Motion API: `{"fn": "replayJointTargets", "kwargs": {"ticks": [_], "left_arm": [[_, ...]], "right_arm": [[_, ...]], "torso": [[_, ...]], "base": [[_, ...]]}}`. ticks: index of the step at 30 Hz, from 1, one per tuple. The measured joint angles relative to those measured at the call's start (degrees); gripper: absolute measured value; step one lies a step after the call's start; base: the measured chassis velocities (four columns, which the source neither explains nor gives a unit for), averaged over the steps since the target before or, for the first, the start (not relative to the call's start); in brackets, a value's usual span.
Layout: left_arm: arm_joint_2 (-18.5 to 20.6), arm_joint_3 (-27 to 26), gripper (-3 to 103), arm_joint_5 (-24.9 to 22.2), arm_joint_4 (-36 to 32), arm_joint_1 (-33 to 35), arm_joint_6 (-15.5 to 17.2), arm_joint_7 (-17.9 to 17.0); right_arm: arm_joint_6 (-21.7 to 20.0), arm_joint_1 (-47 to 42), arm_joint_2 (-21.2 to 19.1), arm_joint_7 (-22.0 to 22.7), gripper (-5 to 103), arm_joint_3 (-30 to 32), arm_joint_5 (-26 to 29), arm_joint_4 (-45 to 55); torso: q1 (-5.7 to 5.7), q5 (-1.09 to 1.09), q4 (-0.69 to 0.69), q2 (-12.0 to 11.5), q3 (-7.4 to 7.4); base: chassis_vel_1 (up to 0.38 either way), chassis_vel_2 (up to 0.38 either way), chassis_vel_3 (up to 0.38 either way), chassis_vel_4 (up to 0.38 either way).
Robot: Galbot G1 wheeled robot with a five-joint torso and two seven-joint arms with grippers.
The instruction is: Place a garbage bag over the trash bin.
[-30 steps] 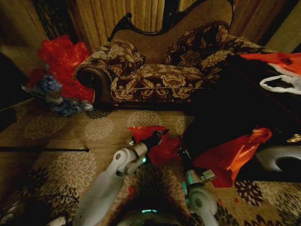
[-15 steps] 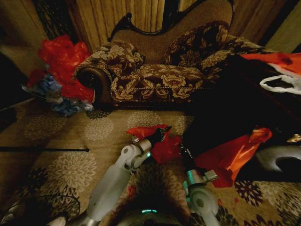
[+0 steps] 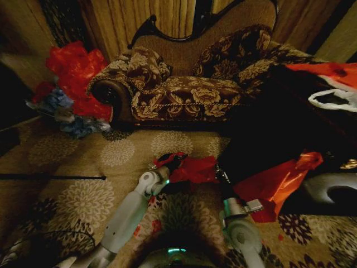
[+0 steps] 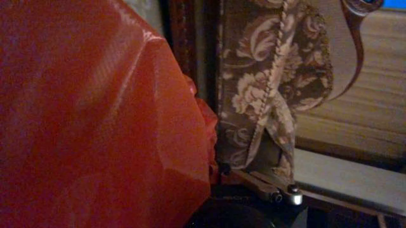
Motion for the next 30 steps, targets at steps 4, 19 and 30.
{"fn": "replayJointTargets", "kwargs": {"ticks": [4, 19, 30], "left_arm": [[-1.59, 0.81, 0, 0.67, 0.90, -2.24, 0.05, 0.35], [-2.73, 1.60, 0, 4.00, 7.83, -7.21, 0.90, 4.24], [3.04, -1.71, 0, 3.13, 5.51, -5.08, 0.79, 5.44]], "right_arm": [[-0.04, -0.84, 0.04, -0.38, 0, 0.69, 0.19, 1.72], [-0.11, -3.81, 1.11, -2.45, 0, -1.54, -1.26, 2.13], [-0.28, -0.93, 3.13, -3.16, 0, -5.92, -4.09, -4.84]], "torso": [[0.00, 0.01, -0.01, 0.00, 0.00], [0.00, 0.00, -0.01, 0.00, 0.00], [0.00, 0.00, 0.00, 0.00, 0.00]], "base": [[0.000, 0.000, 0.000, 0.000], [0.000, 0.000, 0.000, 0.000], [0.000, 0.000, 0.000, 0.000]]}}
